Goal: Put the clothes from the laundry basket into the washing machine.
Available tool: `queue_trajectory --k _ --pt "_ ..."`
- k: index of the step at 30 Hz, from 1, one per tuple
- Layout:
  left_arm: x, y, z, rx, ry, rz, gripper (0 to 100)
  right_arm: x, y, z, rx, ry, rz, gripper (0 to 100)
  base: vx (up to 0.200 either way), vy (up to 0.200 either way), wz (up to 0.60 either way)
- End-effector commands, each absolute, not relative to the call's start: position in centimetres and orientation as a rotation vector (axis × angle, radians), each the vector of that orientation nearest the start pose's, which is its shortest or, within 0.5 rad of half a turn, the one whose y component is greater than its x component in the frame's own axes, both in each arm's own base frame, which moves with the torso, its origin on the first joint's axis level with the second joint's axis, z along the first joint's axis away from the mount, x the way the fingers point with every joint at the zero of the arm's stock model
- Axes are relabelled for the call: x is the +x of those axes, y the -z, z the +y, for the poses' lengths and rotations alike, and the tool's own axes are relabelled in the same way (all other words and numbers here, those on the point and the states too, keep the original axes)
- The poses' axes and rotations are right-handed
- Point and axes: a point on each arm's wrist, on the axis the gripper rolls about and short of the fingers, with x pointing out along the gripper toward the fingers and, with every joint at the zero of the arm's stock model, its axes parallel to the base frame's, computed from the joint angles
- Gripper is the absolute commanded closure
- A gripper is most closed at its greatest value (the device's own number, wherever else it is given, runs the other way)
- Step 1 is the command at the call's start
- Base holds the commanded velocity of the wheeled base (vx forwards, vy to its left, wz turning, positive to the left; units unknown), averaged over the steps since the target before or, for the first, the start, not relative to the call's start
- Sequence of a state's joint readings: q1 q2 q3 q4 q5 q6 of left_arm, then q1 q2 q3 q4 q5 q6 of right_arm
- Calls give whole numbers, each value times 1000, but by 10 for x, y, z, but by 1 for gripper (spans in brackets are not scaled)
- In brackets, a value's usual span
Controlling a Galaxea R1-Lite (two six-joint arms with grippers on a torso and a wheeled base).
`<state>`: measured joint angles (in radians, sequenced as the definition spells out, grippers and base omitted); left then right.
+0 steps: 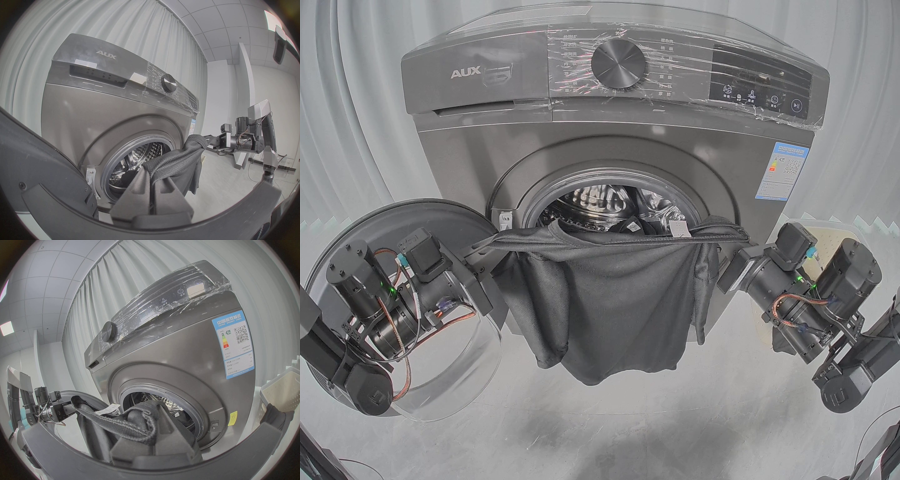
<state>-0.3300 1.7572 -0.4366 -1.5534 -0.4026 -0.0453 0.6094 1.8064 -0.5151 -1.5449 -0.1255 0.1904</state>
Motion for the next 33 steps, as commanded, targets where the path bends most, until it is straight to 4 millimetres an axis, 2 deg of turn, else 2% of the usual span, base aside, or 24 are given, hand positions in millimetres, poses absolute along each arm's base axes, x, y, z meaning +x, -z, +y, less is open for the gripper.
queue_trajectory --k 1,20,28,33 --pt "253 -168 -96 -38 732 -223 100 236 -177 161 287 -504 -217 100 0 0 0" --pt "253 -169 -95 -38 732 -225 100 236 -176 162 284 -505 -210 100 0 0 0" --pt "252 -163 -96 -33 736 -202 100 236 -174 162 283 -507 -202 100 0 0 0" --pt "250 -163 -107 -46 776 -200 100 233 -169 161 275 -508 -180 100 0 0 0"
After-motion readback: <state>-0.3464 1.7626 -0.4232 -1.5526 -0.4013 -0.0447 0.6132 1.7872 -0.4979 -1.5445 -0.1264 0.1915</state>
